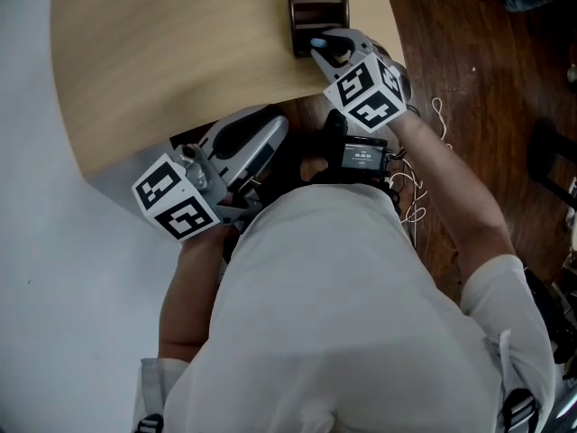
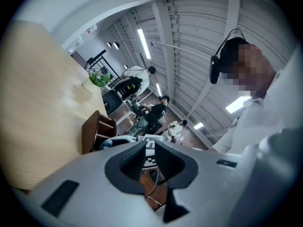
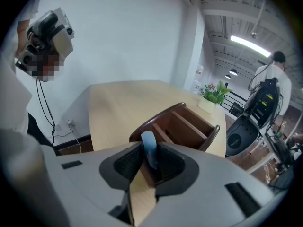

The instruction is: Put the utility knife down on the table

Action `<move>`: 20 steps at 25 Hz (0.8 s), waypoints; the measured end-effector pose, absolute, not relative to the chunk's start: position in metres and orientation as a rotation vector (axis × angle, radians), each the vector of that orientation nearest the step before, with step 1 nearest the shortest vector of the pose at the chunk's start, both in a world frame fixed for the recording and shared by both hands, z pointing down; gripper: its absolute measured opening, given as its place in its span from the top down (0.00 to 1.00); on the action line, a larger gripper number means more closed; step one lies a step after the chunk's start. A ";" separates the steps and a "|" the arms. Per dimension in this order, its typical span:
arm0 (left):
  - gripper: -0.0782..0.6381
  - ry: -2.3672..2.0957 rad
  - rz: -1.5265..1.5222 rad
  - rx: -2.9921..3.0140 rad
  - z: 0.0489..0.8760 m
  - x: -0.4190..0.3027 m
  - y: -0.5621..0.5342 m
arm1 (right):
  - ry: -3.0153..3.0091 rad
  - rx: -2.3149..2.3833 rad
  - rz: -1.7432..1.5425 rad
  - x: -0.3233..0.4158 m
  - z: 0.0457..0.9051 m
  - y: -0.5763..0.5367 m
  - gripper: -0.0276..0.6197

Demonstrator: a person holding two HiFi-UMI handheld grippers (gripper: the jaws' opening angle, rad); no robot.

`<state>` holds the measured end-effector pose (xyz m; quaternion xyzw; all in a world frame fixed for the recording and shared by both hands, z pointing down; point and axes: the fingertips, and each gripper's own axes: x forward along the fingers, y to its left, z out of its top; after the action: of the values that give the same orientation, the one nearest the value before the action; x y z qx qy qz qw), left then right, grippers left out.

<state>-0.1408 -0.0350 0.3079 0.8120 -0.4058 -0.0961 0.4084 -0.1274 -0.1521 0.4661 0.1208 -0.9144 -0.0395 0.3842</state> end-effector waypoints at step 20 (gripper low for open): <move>0.82 -0.965 -0.233 2.071 0.304 -0.133 -0.038 | -2.310 0.347 -0.059 -0.109 0.464 -0.142 0.77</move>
<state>-0.1325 -0.0376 0.3045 0.8224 -0.3832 -0.0924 0.4101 -0.1090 -0.1425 0.4640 0.1366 -0.9096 -0.0232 0.3917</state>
